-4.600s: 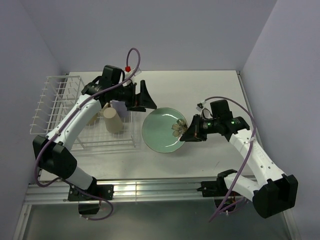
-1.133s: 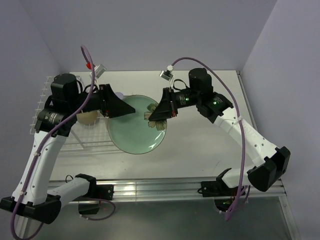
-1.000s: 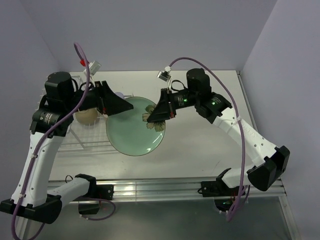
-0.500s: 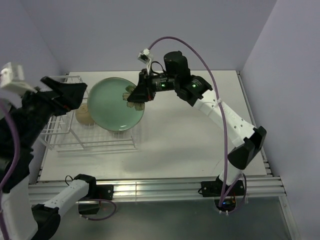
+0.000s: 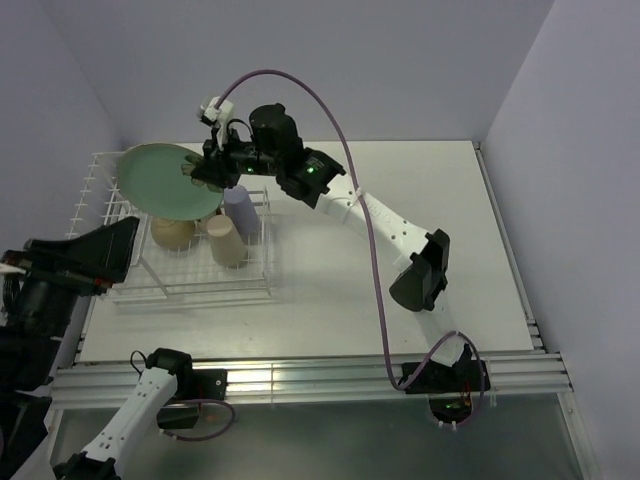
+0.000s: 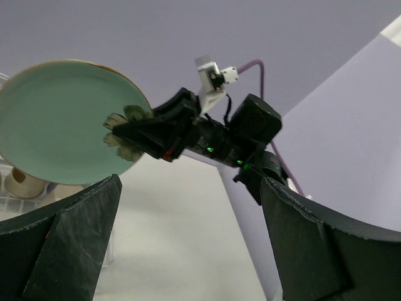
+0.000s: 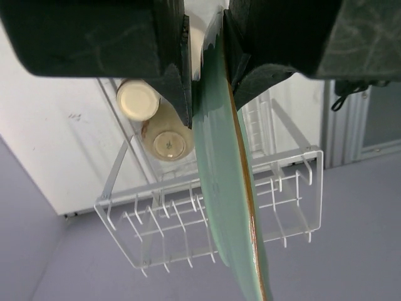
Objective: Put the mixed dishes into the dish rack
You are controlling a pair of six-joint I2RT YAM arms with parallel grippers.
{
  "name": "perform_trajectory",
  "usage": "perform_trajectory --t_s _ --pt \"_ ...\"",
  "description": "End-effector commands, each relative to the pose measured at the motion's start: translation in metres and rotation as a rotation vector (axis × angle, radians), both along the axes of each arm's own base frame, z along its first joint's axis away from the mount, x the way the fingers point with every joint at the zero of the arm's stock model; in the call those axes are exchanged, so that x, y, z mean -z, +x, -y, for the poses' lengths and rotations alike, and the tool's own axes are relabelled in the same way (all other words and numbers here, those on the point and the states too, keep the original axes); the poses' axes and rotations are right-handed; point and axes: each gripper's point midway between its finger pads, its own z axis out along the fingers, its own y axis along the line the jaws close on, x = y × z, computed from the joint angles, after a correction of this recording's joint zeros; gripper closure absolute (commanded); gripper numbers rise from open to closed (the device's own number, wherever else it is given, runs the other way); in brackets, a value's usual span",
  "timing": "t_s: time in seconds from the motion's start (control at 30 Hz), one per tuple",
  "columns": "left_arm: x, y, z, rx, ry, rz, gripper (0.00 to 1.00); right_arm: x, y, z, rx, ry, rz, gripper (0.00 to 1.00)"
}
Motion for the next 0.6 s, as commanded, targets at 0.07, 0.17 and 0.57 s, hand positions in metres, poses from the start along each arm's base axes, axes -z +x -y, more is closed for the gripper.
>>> perform_trajectory --t_s 0.07,0.17,0.57 --pt "-0.02 -0.037 0.001 0.06 -0.095 0.141 0.01 -0.121 -0.026 -0.013 0.002 0.313 0.332 1.0" --pt "-0.02 -0.039 0.007 0.094 -0.086 0.123 0.01 -0.127 -0.035 -0.026 0.003 0.346 0.372 1.0" --pt "-0.017 -0.044 0.029 0.225 -0.129 0.131 0.01 -0.12 -0.066 -0.069 0.068 0.363 0.506 1.0"
